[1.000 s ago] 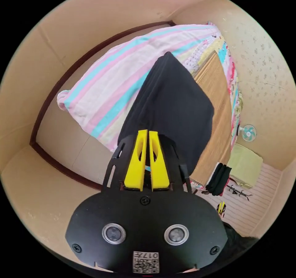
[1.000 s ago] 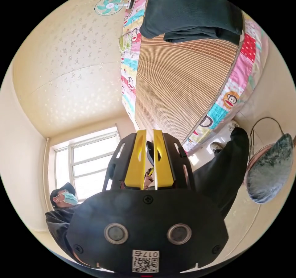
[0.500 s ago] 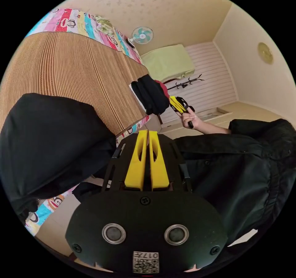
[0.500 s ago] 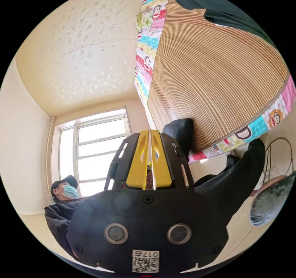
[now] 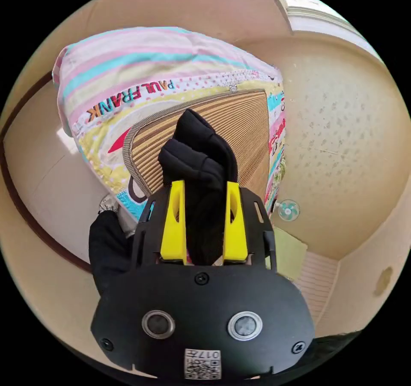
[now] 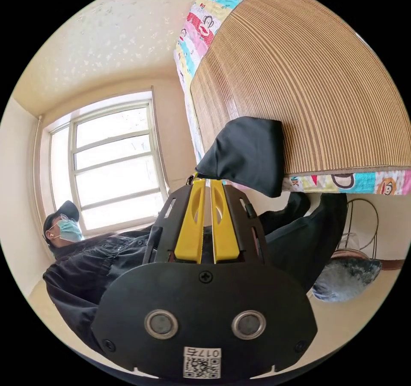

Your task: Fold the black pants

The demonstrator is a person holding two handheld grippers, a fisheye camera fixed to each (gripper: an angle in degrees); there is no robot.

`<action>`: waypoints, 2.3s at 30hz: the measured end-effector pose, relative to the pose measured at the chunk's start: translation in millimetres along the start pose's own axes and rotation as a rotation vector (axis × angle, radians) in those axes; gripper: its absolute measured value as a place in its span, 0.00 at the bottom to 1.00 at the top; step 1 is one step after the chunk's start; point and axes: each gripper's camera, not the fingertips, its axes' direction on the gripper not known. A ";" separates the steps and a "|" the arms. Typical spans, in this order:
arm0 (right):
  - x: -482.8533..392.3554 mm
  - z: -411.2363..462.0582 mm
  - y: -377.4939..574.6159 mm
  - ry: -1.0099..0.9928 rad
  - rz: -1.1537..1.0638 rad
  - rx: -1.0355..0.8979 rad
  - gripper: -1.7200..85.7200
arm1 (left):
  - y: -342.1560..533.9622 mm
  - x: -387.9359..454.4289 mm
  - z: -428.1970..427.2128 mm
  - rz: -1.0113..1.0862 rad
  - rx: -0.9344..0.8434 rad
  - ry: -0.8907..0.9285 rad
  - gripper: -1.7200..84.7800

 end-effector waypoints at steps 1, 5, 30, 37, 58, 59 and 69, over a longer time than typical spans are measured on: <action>-1.1 1.8 0.2 0.006 -0.005 -0.011 0.05 | 0.0 -5.6 4.0 -0.010 -0.007 0.048 0.12; -24.6 14.3 -1.5 0.050 -0.100 -0.071 0.07 | 17.6 -13.3 7.0 0.041 -0.023 0.285 0.06; -198.8 -48.7 90.4 -0.447 -0.837 0.038 0.05 | 375.2 223.6 -121.7 1.389 -0.399 0.576 0.04; -312.7 -168.4 206.9 -0.482 -1.264 0.294 0.05 | 410.2 271.9 -250.6 1.570 0.063 0.738 0.03; -420.3 -212.9 -126.4 0.457 -0.318 0.748 0.07 | 177.0 552.8 81.2 1.105 0.162 -0.164 0.09; -388.7 -204.0 -136.8 0.436 -0.292 0.725 0.07 | 149.9 526.2 104.4 1.065 0.113 -0.196 0.09; -21.6 -76.2 -119.8 0.726 0.181 0.125 0.11 | 69.1 139.4 288.0 0.807 -0.569 -0.685 0.09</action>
